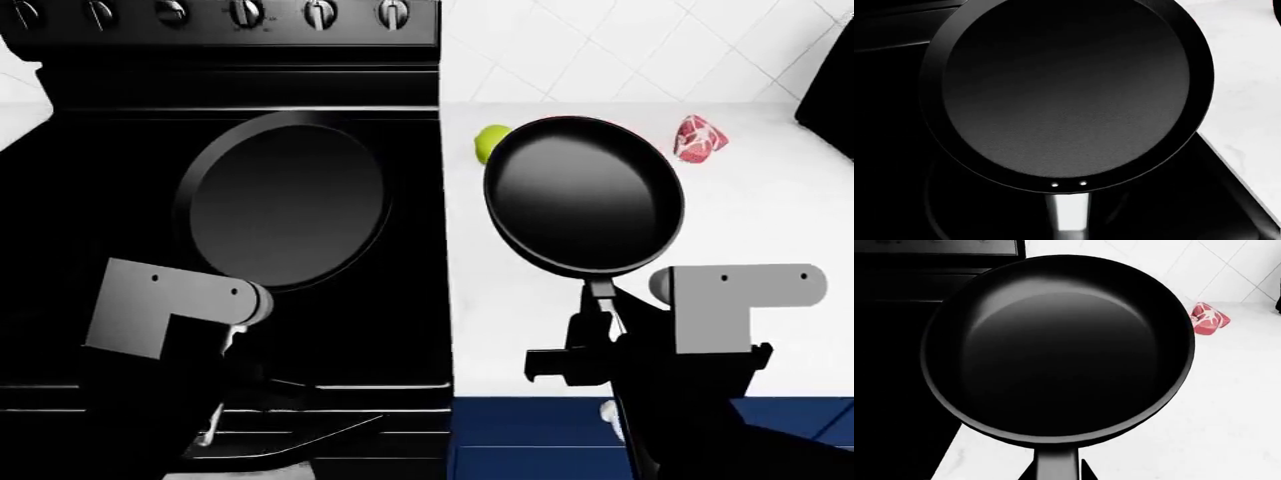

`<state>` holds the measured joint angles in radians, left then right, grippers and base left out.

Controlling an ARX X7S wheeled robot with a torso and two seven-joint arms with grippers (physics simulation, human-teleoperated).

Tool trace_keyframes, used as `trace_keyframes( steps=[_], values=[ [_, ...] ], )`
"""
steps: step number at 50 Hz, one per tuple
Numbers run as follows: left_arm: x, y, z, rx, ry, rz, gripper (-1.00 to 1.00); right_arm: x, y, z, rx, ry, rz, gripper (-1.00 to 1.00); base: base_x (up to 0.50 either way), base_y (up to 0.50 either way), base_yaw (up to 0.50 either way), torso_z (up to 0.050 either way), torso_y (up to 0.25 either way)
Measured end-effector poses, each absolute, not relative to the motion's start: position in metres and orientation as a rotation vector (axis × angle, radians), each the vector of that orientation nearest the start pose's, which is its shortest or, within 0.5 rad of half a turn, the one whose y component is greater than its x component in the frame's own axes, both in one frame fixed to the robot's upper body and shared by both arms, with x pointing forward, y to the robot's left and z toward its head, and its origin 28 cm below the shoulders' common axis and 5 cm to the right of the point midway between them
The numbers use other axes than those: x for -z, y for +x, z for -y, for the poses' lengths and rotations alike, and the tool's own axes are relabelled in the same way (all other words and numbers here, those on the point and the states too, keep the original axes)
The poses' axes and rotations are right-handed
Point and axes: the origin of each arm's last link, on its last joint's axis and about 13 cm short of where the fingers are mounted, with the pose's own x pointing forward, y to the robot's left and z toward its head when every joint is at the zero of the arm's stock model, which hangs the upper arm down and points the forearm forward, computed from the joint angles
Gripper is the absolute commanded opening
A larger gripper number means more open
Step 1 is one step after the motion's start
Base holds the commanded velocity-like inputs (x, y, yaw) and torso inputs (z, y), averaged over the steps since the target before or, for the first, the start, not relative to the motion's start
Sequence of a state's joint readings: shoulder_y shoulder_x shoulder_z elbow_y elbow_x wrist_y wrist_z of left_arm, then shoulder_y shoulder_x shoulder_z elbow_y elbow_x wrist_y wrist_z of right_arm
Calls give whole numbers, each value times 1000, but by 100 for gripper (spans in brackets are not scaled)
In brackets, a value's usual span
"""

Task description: Place both pans onto different burners. Then place the lemon and the lamb chop on different pans.

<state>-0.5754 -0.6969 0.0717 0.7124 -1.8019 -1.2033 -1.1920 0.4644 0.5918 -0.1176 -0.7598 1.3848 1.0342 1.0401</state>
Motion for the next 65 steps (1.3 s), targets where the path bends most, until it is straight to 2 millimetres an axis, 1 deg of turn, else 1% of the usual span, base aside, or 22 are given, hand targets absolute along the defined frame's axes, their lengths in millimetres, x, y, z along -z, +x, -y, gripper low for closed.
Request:
trace_keyframes(
  steps=[51, 56, 65],
  values=[
    [-209, 175, -237, 117, 96, -357, -100, -193, 187, 105, -28, -10, -197, -100, 0, 500, 0, 2, 4],
    [-208, 178, -239, 91, 106, -350, -100, -194, 187, 103, -50, 9, -203, -100, 0, 30, 0, 0, 2],
    [-208, 183, -241, 93, 100, -347, -100, -196, 190, 106, -24, 15, -198, -100, 0, 0, 0, 2, 5]
  ],
)
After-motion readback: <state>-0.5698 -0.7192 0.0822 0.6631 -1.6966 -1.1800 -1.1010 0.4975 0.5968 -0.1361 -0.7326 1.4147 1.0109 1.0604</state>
